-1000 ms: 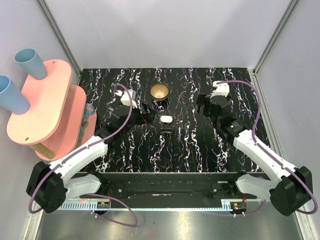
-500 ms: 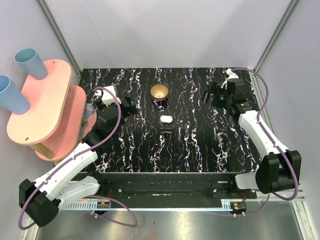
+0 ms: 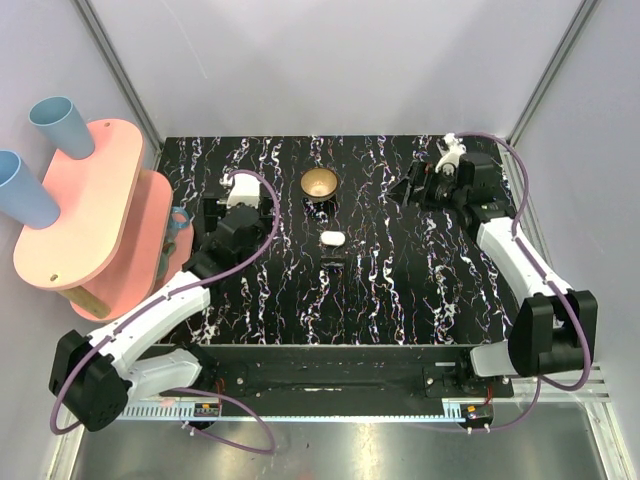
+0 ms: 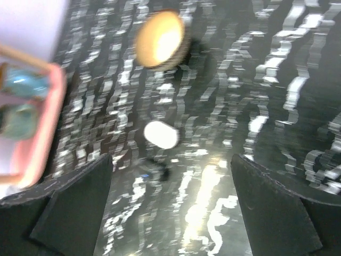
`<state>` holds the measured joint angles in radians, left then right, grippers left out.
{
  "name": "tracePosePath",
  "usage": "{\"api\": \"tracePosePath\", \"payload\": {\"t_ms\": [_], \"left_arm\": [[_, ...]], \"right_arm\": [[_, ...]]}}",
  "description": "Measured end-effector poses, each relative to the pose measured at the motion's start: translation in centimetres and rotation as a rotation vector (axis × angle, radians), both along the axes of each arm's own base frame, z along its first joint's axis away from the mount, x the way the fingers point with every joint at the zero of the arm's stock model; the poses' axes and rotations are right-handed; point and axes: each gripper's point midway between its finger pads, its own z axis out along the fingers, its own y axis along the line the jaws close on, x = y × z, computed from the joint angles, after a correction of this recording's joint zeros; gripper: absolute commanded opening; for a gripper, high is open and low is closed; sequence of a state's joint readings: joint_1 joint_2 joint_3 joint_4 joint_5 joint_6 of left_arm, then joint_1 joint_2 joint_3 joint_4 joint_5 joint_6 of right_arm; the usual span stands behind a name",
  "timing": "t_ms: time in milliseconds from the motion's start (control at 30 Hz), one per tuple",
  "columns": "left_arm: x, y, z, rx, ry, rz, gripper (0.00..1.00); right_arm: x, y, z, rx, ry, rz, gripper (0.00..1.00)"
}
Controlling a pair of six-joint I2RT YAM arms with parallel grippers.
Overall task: Insert the wireless bluetooth earbuds into the charging case
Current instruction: Reset both arms
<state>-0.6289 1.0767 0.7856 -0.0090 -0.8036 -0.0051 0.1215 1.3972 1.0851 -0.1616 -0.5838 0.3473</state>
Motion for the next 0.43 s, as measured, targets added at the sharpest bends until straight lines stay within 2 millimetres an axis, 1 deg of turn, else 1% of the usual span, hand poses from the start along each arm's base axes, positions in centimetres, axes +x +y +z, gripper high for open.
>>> {"api": "tracePosePath", "payload": {"t_ms": [67,133,167,200,267,433], "left_arm": [[0.1,-0.7,-0.3,-0.034,0.005,-0.021,0.99],[0.2,-1.4,-0.3,-0.084,-0.001,-0.041,0.99],[0.3,-1.6,-0.3,-0.098,-0.002,-0.048,0.99],[0.3,-1.8,-0.2,-0.117,-0.005,-0.054,0.99],[0.4,-2.1,-0.1,-0.137,-0.009,-0.063,0.99],[0.4,-2.6,-0.1,-0.157,-0.009,-0.082,0.99]], "right_arm": [[0.9,-1.8,-1.4,-0.074,-0.025,-0.098,1.0],[1.1,-4.1,-3.4,-0.17,-0.045,-0.211,1.0],[1.0,-5.1,-4.2,-0.206,-0.054,-0.254,1.0],[0.8,-6.5,-5.2,-0.257,-0.071,-0.313,1.0],[0.3,-8.4,-6.5,-0.324,-0.1,-0.388,1.0],[-0.9,-11.9,-8.9,-0.432,-0.179,-0.527,1.0]]}}
